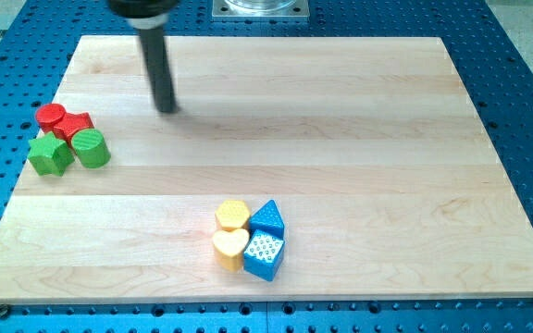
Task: Separate the red star from the red circle
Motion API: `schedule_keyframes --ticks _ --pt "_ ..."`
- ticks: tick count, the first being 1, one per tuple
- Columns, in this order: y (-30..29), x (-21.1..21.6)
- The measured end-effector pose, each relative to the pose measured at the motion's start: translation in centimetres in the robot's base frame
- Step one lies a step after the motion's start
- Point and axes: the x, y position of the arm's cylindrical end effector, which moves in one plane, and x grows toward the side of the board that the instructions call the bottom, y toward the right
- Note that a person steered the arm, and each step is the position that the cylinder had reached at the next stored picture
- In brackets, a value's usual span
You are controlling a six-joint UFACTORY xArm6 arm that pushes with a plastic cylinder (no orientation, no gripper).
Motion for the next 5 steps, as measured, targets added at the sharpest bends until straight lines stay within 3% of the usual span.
schedule_keyframes --ticks 1,3,4,5 --pt "-5.4 0.8" --pt "-9.4 5.2" --pt "-7.1 0.8" --pt "-13.6 -1.3"
